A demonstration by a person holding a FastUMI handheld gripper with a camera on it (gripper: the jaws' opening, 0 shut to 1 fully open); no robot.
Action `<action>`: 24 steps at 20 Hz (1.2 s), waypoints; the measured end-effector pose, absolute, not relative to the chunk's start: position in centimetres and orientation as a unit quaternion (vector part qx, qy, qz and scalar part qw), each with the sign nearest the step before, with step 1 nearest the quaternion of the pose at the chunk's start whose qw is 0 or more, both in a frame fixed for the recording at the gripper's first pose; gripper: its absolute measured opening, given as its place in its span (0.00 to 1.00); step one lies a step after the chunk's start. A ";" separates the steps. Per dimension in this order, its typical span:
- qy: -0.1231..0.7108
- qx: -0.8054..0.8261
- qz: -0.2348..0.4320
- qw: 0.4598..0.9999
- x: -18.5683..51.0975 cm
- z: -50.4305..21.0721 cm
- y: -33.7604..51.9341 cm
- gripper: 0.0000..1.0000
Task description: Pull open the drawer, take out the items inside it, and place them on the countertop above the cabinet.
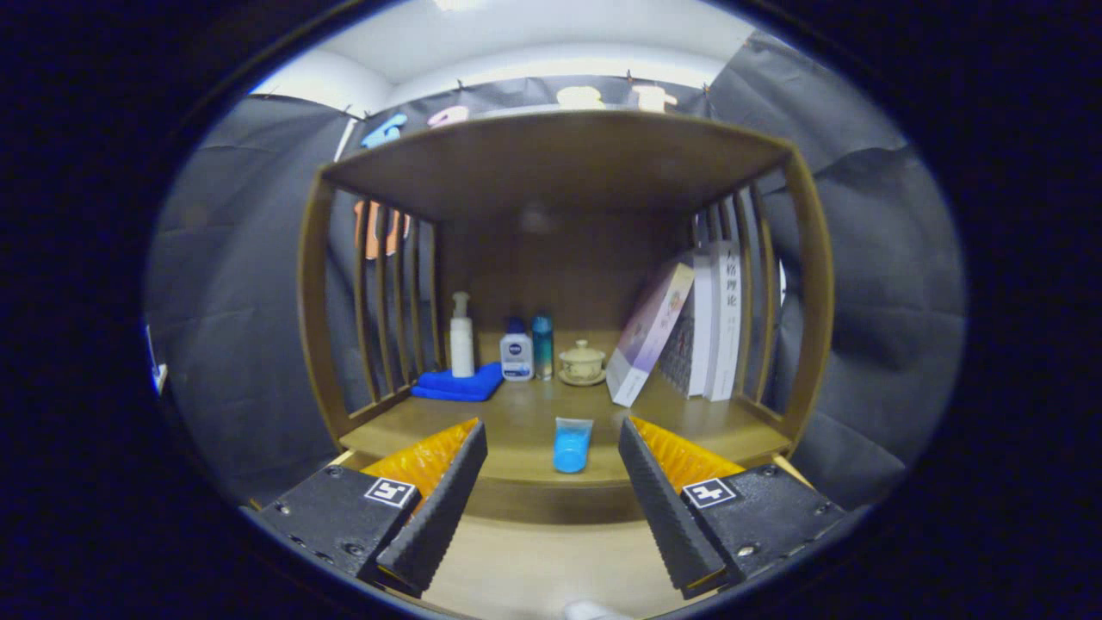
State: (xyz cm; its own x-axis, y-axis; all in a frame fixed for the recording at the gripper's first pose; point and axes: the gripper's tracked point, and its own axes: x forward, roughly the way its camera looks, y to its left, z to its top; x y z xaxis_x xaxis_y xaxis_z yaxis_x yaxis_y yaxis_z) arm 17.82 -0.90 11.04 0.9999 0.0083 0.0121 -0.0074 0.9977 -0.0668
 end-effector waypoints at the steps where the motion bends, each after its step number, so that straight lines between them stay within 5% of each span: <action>1: -0.021 -0.043 0.003 0.999 16.3 11.1 -1.1 0.98; 13: -0.004 -0.056 -0.053 0.997 4.8 5.7 -7.1 0.98; 24: 0.029 -0.022 -0.049 0.998 1.5 -0.2 -7.8 0.98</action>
